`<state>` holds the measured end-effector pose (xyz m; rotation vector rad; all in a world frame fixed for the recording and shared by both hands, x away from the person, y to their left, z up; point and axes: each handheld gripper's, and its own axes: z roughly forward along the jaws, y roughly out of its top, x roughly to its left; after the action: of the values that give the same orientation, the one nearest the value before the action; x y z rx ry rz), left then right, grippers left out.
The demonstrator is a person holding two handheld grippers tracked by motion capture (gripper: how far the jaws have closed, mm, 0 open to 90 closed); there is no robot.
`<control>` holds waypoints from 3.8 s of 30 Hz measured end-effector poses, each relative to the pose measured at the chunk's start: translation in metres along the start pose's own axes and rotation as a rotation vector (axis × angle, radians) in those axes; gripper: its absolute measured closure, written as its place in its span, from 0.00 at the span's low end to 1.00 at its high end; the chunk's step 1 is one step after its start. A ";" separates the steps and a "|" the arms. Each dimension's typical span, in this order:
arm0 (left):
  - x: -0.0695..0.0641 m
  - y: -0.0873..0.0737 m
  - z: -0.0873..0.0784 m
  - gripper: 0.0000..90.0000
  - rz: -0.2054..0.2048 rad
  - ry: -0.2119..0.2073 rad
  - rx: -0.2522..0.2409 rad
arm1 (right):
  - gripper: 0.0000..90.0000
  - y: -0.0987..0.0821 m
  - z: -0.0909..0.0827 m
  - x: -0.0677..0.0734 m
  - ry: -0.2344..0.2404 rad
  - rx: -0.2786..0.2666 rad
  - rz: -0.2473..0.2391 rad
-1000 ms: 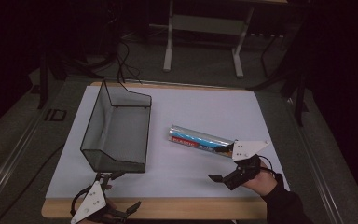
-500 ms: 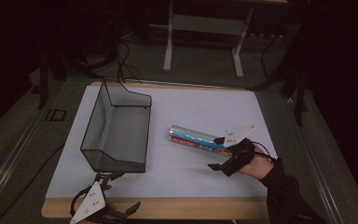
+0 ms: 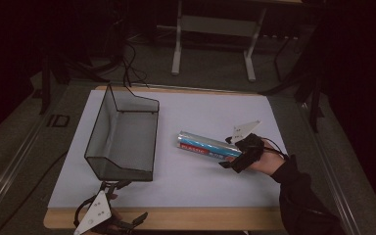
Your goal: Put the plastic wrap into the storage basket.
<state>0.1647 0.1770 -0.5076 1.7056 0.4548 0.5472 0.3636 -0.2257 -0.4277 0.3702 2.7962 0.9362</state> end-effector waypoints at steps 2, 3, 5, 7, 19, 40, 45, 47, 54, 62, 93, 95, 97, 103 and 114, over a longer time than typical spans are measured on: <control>0.000 0.000 0.000 0.00 0.000 0.000 -0.001 | 0.11 0.001 0.003 -0.004 0.001 0.013 -0.001; 0.000 0.000 0.000 0.00 0.000 0.000 -0.001 | 0.11 0.002 0.005 -0.006 -0.012 0.020 0.002; 0.000 0.000 0.000 0.00 0.002 -0.001 0.003 | 0.11 0.003 0.009 -0.009 -0.010 0.036 0.009; 0.000 0.000 0.000 0.00 0.003 -0.002 0.004 | 0.11 0.004 0.014 -0.013 0.006 0.054 0.013; 0.001 -0.001 0.000 0.00 -0.002 -0.003 0.004 | 0.14 0.011 0.042 -0.023 -0.017 0.148 -0.022; 0.000 -0.002 0.001 0.00 0.004 -0.012 0.016 | 0.15 0.013 0.090 -0.043 -0.007 0.384 -0.023; -0.001 -0.002 0.001 0.00 0.009 -0.014 0.020 | 0.20 0.011 0.104 -0.044 -0.018 0.442 -0.047; -0.001 -0.002 0.001 0.00 0.009 -0.013 0.020 | 0.22 0.011 0.107 -0.045 -0.022 0.450 -0.043; -0.001 -0.002 0.002 0.00 0.009 -0.016 0.026 | 0.34 0.010 0.114 -0.049 -0.029 0.497 -0.038; 0.000 -0.002 0.003 0.00 0.011 -0.013 0.028 | 0.35 0.013 0.114 -0.047 -0.049 0.515 -0.064; 0.000 -0.002 0.006 0.00 0.018 -0.013 0.031 | 0.36 0.050 0.044 -0.061 -0.180 0.221 0.185; 0.000 -0.002 0.006 0.00 0.018 -0.013 0.031 | 0.36 0.056 0.042 -0.060 -0.191 0.188 0.209; 0.000 -0.002 0.006 0.00 0.019 -0.013 0.031 | 0.35 0.062 0.039 -0.059 -0.205 0.158 0.223; 0.000 -0.002 0.006 0.00 0.018 -0.014 0.031 | 0.35 0.080 0.036 -0.052 -0.174 0.069 0.247; 0.000 -0.002 0.005 0.00 0.018 -0.014 0.028 | 0.35 0.122 0.041 -0.036 -0.197 -0.047 0.288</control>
<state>0.1679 0.1738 -0.5103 1.7406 0.4400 0.5439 0.4292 -0.1186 -0.3831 0.8278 2.5794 0.9597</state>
